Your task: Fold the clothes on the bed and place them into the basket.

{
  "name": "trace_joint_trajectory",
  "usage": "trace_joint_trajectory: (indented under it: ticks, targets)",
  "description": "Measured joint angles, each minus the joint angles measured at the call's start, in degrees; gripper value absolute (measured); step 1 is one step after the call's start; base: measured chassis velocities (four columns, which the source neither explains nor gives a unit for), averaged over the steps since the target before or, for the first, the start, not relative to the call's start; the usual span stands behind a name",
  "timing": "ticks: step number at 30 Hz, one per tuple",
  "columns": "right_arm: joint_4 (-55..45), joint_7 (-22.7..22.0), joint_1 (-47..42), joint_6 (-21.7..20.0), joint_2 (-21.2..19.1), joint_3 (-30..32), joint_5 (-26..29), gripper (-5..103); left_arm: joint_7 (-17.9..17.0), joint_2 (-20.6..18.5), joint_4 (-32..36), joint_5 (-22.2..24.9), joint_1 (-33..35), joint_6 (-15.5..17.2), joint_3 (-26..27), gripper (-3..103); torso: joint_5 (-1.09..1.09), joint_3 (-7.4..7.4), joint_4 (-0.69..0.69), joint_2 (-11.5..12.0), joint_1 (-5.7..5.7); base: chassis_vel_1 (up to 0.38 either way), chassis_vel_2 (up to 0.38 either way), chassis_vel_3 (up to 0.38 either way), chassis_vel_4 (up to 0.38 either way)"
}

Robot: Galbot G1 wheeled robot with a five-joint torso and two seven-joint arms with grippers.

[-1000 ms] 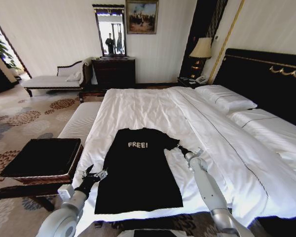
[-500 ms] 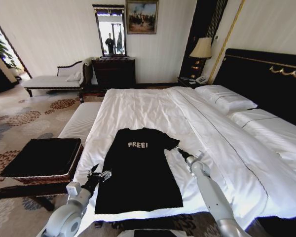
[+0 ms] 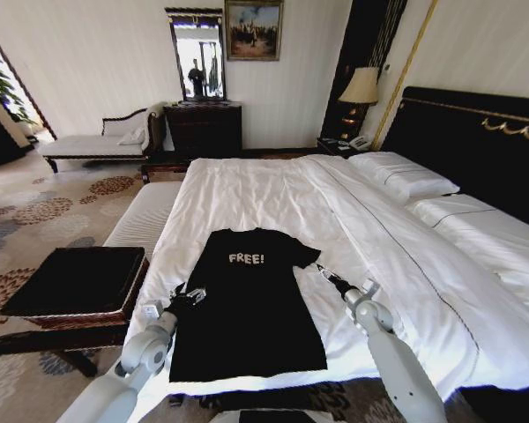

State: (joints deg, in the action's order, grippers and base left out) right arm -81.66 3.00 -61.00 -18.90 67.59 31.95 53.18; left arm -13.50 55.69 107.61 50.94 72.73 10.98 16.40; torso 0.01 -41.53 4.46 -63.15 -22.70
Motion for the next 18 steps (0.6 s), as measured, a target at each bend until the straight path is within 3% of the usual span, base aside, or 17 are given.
trace_joint_trajectory:
  ticks: [8,18]
  targets:
    - [-0.1,-0.4,0.1,-0.3,-0.5,-0.2,0.0,100,0.9,2.4,-6.9,2.8,-5.8,0.0,-3.6,96,-0.01,0.0,0.01,0.0,0.0,0.0,0.0,0.0,0.0]
    - [-0.2,-0.8,0.7,-0.8,-2.4,-0.1,0.6,100,2.2,3.8,-13.0,4.1,-8.9,0.1,-3.5,95,-0.01,0.0,0.01,0.0,0.0,0.0,0.0,0.0,0.0]
